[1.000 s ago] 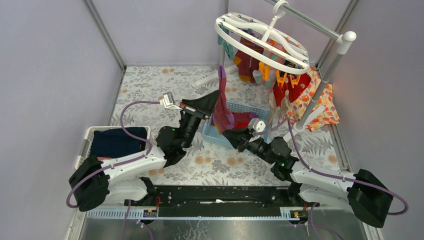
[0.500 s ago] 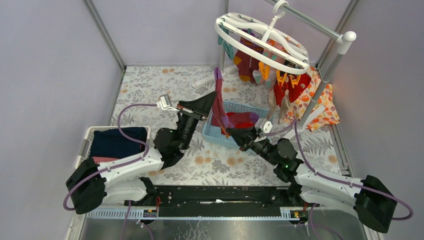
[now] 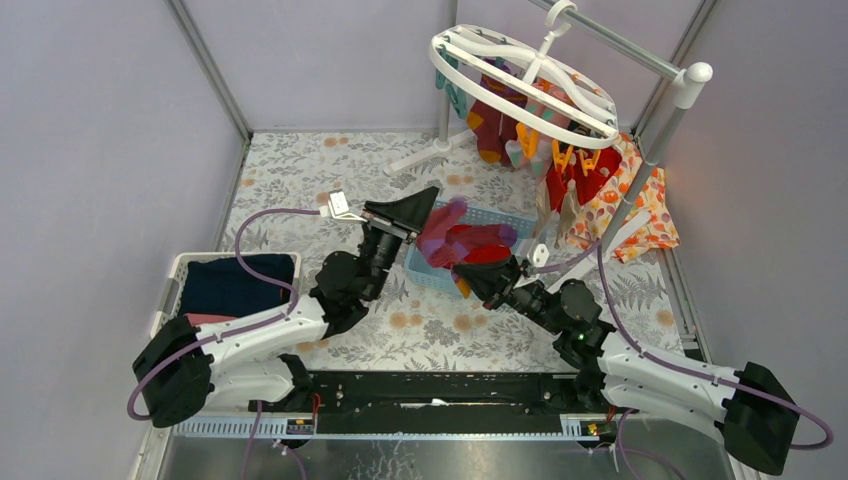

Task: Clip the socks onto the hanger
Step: Pick up the sock from the bin.

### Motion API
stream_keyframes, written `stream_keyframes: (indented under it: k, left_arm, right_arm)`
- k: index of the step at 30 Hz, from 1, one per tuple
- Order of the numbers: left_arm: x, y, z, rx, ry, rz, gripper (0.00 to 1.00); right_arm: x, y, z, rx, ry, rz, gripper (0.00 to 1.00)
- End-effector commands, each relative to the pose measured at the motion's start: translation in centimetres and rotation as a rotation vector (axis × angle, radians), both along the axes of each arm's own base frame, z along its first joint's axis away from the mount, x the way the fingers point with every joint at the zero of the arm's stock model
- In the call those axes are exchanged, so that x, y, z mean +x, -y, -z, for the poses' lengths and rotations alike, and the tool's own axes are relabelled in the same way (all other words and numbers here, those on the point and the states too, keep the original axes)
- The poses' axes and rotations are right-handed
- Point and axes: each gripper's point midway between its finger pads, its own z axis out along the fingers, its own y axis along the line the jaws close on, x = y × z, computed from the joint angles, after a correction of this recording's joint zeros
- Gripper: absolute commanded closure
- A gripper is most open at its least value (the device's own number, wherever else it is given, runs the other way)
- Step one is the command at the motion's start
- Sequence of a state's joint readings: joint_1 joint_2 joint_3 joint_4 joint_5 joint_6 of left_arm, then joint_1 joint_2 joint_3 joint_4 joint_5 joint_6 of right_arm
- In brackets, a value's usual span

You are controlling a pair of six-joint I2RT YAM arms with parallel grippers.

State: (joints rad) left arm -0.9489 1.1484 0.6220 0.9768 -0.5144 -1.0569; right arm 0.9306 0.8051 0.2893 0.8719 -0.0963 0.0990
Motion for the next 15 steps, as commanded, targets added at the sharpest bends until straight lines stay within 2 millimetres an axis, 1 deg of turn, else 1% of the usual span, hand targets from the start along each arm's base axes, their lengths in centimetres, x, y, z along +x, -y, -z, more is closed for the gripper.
stream_keyframes:
  k: [1, 5, 6, 8, 10, 11, 13, 14, 15]
  left_arm:
    - [0.6, 0.1, 2.1, 0.063, -0.057, -0.03, 0.5]
    - [0.7, -1.3, 4.1, 0.207, -0.063, -0.098, 0.43]
    - [0.5, -1.7, 4.5, 0.253, -0.055, -0.109, 0.41]
    - [-0.2, -2.3, 5.4, 0.358, -0.018, -0.107, 0.34]
    - [-1.8, -2.2, 6.4, 0.468, 0.079, -0.047, 0.28]
    - [-3.0, -2.0, 6.7, 0.512, 0.155, -0.002, 0.26]
    - [-5.5, -1.6, 8.1, 0.571, 0.26, 0.094, 0.24]
    - [-6.8, -1.6, 8.4, 0.582, 0.304, 0.142, 0.23]
    - [-7.5, -1.6, 9.3, 0.595, 0.307, 0.175, 0.23]
  right_arm:
    - [-0.1, 0.8, -1.9, 0.078, 0.001, 0.026, 1.0]
    - [0.6, 1.4, -1.6, 0.102, -0.035, 0.077, 1.0]
    - [0.8, 1.4, -1.4, 0.107, -0.048, 0.087, 1.0]
    - [1.1, 1.3, -1.1, 0.113, -0.077, 0.092, 1.0]
    - [1.2, 1.0, -0.9, 0.124, -0.105, 0.091, 1.0]
    - [1.3, 1.0, -0.8, 0.132, -0.118, 0.093, 1.0]
    - [1.6, 1.0, -0.7, 0.152, -0.147, 0.104, 1.0]
    - [1.7, 1.0, -0.7, 0.158, -0.155, 0.11, 1.0]
    - [1.8, 1.1, -0.7, 0.167, -0.161, 0.118, 1.0]
